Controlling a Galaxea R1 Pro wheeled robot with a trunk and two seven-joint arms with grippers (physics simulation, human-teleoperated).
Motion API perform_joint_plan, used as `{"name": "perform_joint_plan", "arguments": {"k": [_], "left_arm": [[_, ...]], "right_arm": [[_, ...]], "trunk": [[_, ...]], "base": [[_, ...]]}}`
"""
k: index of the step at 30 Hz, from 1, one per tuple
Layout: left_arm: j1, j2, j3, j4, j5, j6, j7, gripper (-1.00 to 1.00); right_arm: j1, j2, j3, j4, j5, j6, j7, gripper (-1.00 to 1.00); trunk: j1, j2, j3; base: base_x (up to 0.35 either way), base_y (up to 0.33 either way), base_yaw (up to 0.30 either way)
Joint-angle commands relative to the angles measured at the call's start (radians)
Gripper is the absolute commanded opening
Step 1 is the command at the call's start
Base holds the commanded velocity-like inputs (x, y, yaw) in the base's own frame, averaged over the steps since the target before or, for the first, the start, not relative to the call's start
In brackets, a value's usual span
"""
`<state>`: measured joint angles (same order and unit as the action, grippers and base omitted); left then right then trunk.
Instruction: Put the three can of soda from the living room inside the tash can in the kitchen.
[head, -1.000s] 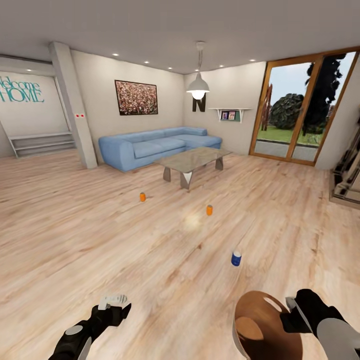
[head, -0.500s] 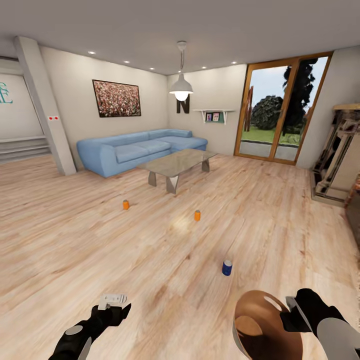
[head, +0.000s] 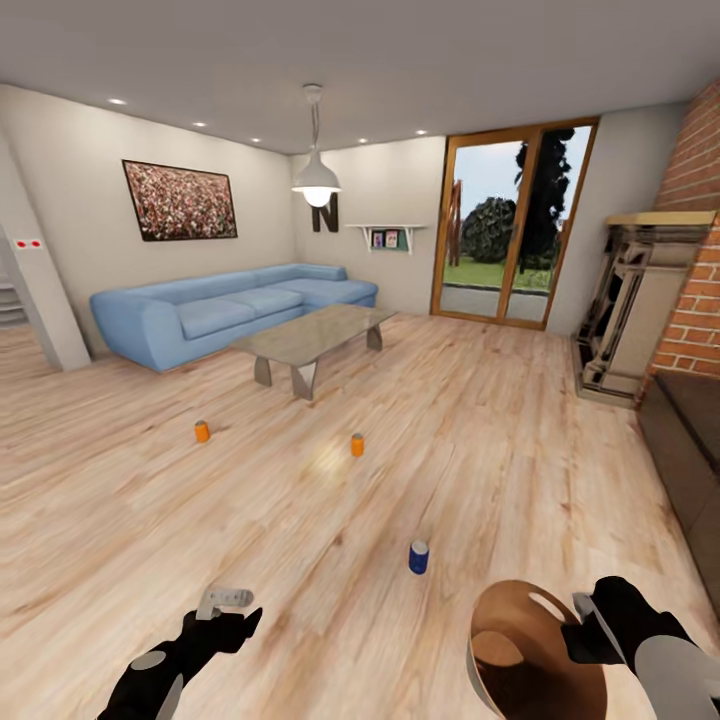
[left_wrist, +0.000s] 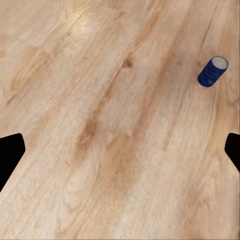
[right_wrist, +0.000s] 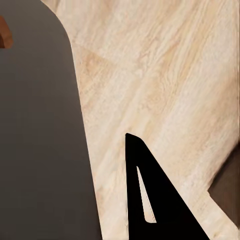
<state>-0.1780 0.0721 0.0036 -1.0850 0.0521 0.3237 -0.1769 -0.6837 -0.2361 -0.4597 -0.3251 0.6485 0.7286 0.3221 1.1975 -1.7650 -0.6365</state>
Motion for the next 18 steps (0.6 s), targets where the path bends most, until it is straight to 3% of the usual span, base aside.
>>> {"name": "perform_joint_plan", "arguments": {"k": [1, 6, 18], "left_arm": [[0.000, 0.000, 0.000, 0.000, 0.000, 0.000, 0.000, 1.00], [0.000, 0.000, 0.000, 0.000, 0.000, 0.000, 0.000, 1.00], [0.000, 0.000, -0.001, 0.000, 0.000, 0.000, -0.002, 1.00]], "right_arm": [[0.000, 0.000, -0.002, 0.000, -0.010, 0.002, 0.000, -1.00], [0.000, -0.001, -0.002, 0.000, -0.010, 0.001, 0.000, -1.00], [0.000, 0.002, -0.003, 0.003, -0.011, 0.001, 0.001, -1.00]], "trunk": [[0.000, 0.000, 0.001], [0.000, 0.000, 0.005], [0.000, 0.000, 0.008]], "base": [[0.282, -0.199, -0.210], [0.271, -0.211, -0.180], [0.252, -0.233, -0.060]]}}
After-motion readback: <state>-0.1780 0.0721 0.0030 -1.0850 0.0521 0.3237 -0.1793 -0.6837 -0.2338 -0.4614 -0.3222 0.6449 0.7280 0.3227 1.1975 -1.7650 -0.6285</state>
